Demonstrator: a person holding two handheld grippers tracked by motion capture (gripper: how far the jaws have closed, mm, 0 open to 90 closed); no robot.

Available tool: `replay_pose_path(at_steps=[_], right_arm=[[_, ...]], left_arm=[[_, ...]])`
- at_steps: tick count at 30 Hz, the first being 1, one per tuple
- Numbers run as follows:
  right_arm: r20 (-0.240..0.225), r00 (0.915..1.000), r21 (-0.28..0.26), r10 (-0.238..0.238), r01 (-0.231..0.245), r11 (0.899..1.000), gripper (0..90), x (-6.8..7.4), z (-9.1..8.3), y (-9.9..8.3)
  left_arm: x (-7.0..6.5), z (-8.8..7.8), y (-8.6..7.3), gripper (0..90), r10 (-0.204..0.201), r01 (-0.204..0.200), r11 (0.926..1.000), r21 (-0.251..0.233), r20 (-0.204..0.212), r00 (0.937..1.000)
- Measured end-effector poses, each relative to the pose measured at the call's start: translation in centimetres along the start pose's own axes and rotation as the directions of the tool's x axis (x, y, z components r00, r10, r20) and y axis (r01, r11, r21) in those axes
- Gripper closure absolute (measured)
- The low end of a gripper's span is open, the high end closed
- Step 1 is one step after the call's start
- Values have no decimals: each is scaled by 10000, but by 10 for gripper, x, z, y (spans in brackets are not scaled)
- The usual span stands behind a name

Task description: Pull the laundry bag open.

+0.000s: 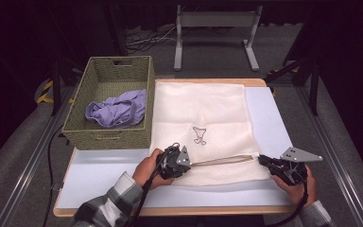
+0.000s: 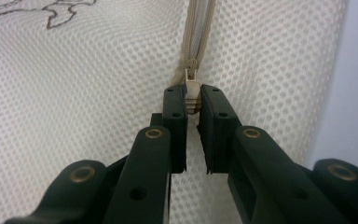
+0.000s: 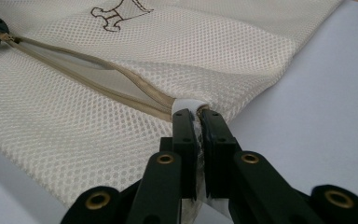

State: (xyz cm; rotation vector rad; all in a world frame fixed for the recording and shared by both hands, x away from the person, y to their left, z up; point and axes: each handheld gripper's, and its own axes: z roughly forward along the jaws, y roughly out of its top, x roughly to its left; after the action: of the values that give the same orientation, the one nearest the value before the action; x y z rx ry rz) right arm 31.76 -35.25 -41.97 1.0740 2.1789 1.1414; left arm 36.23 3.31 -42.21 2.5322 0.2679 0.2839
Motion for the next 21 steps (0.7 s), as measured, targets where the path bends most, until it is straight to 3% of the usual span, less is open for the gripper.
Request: replay_pose_path(at_steps=[21], right_arm=[[-12,10000,17,86,-86,10000,851,-1,0,-1]], left_arm=[[8,-22,-36,815,-425,424,9991,-53,-263,9987]])
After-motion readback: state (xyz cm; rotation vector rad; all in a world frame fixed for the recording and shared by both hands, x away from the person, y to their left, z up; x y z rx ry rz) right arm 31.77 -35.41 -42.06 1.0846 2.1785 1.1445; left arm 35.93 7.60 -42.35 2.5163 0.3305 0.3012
